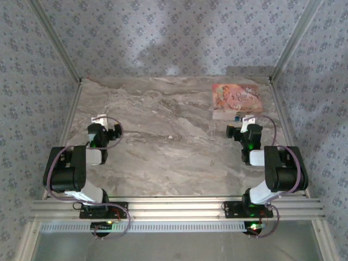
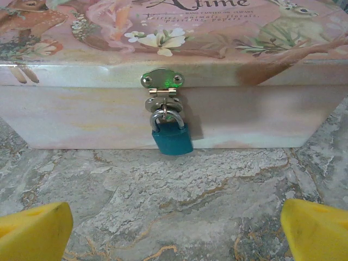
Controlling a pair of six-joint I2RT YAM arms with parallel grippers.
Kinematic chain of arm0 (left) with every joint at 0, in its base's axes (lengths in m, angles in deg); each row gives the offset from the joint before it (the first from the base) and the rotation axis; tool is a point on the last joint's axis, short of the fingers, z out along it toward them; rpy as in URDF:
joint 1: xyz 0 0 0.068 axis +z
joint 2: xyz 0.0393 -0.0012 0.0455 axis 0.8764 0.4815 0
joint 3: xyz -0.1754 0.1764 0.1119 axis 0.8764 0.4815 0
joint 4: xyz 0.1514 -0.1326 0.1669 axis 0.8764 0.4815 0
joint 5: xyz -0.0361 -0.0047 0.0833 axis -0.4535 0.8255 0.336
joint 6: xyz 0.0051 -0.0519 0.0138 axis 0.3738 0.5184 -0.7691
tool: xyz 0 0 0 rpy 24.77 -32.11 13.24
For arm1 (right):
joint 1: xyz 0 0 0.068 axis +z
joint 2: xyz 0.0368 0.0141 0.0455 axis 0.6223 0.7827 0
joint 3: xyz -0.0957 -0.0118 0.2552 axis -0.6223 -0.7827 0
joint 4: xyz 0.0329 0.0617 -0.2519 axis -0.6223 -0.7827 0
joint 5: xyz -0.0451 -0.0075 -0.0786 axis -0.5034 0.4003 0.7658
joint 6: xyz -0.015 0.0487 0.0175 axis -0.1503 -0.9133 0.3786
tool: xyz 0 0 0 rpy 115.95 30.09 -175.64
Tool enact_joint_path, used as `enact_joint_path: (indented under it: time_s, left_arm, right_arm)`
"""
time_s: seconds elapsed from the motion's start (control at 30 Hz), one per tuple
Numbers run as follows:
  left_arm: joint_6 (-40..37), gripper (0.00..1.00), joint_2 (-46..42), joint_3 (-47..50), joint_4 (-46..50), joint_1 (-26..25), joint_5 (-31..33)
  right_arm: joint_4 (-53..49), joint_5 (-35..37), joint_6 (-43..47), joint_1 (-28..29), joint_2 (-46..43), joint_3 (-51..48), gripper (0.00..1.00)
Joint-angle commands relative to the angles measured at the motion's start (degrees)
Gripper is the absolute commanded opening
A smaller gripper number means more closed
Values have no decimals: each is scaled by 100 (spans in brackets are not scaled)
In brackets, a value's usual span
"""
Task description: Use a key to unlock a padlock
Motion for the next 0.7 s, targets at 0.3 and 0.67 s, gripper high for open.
enact_joint_path:
  time_s: [0.3, 0.67]
  left_arm:
    - [-53, 98, -20, -100, -15, -23, -15]
    - [-57, 98, -25, -98, -22, -25, -23]
  right_arm:
    - [21, -72, 28, -43, -18, 144, 100]
    - [43, -127, 13, -62, -36, 109, 100]
